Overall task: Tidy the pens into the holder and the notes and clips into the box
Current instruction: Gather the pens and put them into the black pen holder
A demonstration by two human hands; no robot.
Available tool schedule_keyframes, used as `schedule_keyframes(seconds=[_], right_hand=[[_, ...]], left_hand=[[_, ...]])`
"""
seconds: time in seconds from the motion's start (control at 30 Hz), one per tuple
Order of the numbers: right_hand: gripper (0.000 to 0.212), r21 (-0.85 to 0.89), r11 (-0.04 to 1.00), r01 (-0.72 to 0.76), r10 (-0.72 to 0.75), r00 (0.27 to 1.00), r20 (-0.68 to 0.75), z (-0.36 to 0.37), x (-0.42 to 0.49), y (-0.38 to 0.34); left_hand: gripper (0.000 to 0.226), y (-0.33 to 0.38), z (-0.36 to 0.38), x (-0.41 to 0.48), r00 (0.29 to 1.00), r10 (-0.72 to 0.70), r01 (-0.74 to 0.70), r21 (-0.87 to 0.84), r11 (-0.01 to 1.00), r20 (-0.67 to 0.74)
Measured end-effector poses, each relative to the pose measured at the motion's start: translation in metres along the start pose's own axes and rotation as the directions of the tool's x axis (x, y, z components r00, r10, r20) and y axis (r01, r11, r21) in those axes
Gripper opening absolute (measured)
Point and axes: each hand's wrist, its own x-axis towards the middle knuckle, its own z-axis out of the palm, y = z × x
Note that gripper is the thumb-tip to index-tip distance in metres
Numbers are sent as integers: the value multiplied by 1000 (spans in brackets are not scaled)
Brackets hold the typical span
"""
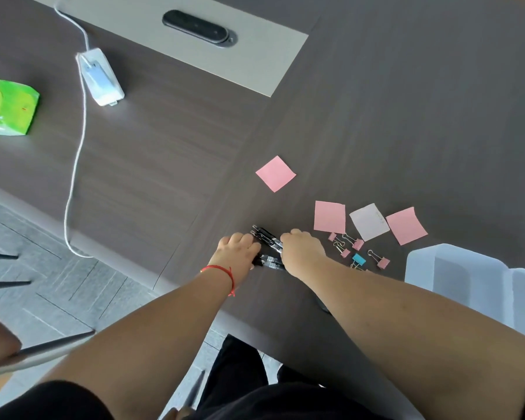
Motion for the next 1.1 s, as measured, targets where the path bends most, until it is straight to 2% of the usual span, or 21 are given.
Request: schedule_keyframes(seconds=[0.2, 0.27, 0.37, 0.5, 0.57, 0.6, 0.67, 0.8, 0.87, 0.9, 1.0, 1.1], right_hand=[[33, -67, 998, -10, 5, 998, -70, 6, 10, -12], [33, -27, 999, -36, 34, 997, -65, 7, 13, -14], [31, 17, 997, -76, 77, 996, -47, 8, 14, -15], [28, 128, 990, -60, 67, 996, -53, -3, 7, -8], [15, 261, 965, -24, 54, 993, -107, -21, -2, -2], [3, 342, 940, -11, 59, 989, -133, -32, -9, 4], [18, 536, 844, -6, 110, 980, -164, -53, -28, 24], [17, 871, 492, -10, 295, 943, -156, -71, -95, 81], [23, 949, 315, -22, 411, 904, -115, -64, -127, 103], [25, 965, 261, -28, 449, 888, -96, -55, -138, 111], [33, 976, 214, -47, 475, 878, -62, -23, -161, 119], [25, 984, 169, -52, 488, 872, -37, 5, -170, 115]], left_hand=[[40, 3, -2, -5, 998, 8, -10, 33, 999, 55], [38, 7, 1, -10, 992, 44, -59, 135, 989, 116], [29, 14, 6, -14, 990, 99, -115, 178, 977, 97], [26, 20, -2, -17, 985, 146, -155, 107, 982, 87], [30, 18, -6, -16, 988, 49, -53, 20, 998, 144], [32, 17, -10, -16, 976, 23, -15, -38, 999, 219], [32, 11, -24, -16, 967, -2, 39, -139, 989, 254], [12, 3, -77, -14, 984, 8, 68, -418, 906, 177], [7, 10, -105, -19, 981, 73, 22, -483, 875, 177], [6, 16, -116, -22, 971, 126, -7, -502, 865, 203], [19, 44, -140, -31, 905, 275, -103, -459, 883, 325], [24, 81, -143, -29, 847, 316, -167, -350, 922, 429]])
